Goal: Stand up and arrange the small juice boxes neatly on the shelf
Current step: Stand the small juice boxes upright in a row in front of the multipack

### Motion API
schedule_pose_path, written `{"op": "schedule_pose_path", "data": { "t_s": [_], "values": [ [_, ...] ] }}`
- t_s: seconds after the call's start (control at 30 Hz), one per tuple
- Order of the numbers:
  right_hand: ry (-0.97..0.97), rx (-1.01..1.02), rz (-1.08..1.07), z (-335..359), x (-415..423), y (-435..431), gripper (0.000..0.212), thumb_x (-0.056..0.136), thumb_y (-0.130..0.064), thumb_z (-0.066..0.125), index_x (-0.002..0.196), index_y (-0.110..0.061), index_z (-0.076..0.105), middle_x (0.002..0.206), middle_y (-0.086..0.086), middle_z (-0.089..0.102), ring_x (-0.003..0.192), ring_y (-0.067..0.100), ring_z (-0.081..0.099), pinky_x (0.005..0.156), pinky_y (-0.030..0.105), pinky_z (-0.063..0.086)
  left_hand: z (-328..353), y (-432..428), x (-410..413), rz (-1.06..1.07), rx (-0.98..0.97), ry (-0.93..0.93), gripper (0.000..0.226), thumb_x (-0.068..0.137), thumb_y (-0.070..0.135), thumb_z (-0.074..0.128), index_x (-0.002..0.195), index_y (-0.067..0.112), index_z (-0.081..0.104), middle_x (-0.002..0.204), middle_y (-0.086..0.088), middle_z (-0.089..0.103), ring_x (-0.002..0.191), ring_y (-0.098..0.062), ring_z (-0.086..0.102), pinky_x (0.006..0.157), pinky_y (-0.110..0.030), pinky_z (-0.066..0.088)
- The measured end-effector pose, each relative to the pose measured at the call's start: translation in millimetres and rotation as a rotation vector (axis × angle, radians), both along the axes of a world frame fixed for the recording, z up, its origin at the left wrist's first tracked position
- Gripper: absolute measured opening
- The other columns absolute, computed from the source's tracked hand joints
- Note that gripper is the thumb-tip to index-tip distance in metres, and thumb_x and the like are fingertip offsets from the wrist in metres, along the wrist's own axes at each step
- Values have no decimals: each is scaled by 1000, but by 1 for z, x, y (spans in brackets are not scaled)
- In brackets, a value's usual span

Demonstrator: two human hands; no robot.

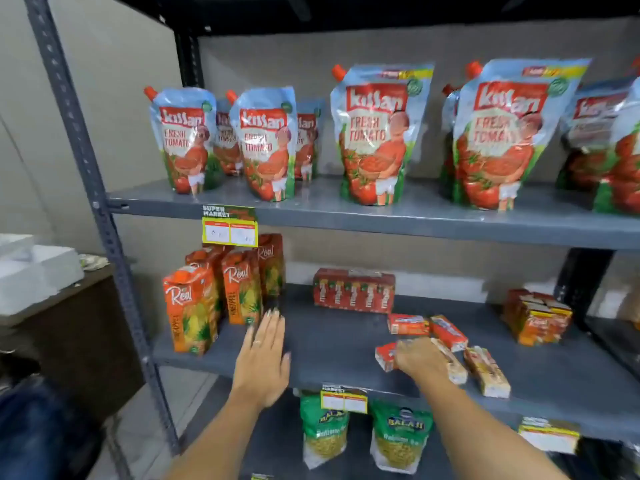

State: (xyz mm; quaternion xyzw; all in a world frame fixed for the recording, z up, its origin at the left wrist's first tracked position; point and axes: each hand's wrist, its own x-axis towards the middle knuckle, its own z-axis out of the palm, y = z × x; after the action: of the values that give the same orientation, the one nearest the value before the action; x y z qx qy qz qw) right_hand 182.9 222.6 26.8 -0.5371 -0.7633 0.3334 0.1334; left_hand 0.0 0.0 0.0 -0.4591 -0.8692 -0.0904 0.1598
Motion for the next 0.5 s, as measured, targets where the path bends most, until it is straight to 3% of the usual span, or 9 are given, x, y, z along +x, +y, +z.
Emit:
{"op": "schedule_pose_path", "data": {
  "t_s": [0.07, 0.13, 0.2, 0.27, 0.33, 0.37, 0.43, 0.5],
  "values": [
    [-65, -106, -21, -22, -21, 13, 51, 78, -39, 59, 123, -16, 61, 132, 11, 59, 120, 31, 58, 98, 39, 48, -16, 7, -29, 28, -13, -53, 68, 88, 42, 23, 140, 3, 42, 150, -13, 40, 138, -27, 38, 114, -39, 21],
    [-99, -114, -96, -30, -34, 25, 49, 83, -34, 58, 130, -20, 54, 139, 12, 54, 125, 31, 53, 101, 38, 45, -29, 17, -52, 43, -102, -141, 76, 87, 47, 7, 148, 5, 26, 158, -10, 23, 146, -25, 20, 118, -40, 17],
    [-49, -212, -154, -42, -48, 45, 32, 84, -25, 63, 112, -10, 66, 122, 16, 66, 105, 28, 66, 87, 32, 53, -34, 30, -76, 49, -185, -271, 68, 95, 46, 9, 151, 9, 11, 162, -6, 8, 149, -21, 4, 120, -38, 6],
    [-4, -190, -214, -68, -63, 70, 27, 81, -32, 63, 87, -6, 71, 92, 14, 75, 80, 26, 72, 74, 32, 57, -39, 42, -105, 44, -246, -332, 66, 99, 47, 19, 152, 10, 8, 163, -4, 6, 149, -20, 3, 120, -37, 3],
    [-52, -148, -278, -98, -71, 94, 37, 78, -45, 56, 76, -9, 67, 87, 12, 74, 86, 31, 71, 81, 37, 56, -52, 48, -123, 33, -286, -360, 70, 97, 52, 20, 152, 12, 2, 163, -3, 1, 149, -19, 0, 120, -38, 0],
    [3, -117, -326, -118, -79, 108, 46, 73, -53, 57, 83, -9, 67, 95, 15, 73, 93, 33, 69, 84, 37, 54, -59, 49, -131, 23, -314, -371, 72, 97, 54, 19, 152, 13, -1, 163, -3, -2, 149, -19, -3, 120, -39, -1],
    [12, -70, -432, -116, -94, 97, 86, 50, -69, 62, 109, -7, 63, 111, 18, 68, 99, 36, 67, 84, 40, 55, -72, 47, -136, -4, -326, -380, 74, 96, 57, 18, 151, 14, -5, 163, -1, -5, 149, -18, -5, 121, -40, -2],
    [91, -28, -404, -81, -119, 52, 92, 47, -64, 69, 117, -4, 60, 115, 21, 63, 101, 39, 65, 83, 42, 54, -81, 44, -138, -22, -246, -387, 75, 94, 60, 17, 152, 17, -5, 163, 2, -4, 149, -16, -5, 121, -39, -2]
  ]
}}
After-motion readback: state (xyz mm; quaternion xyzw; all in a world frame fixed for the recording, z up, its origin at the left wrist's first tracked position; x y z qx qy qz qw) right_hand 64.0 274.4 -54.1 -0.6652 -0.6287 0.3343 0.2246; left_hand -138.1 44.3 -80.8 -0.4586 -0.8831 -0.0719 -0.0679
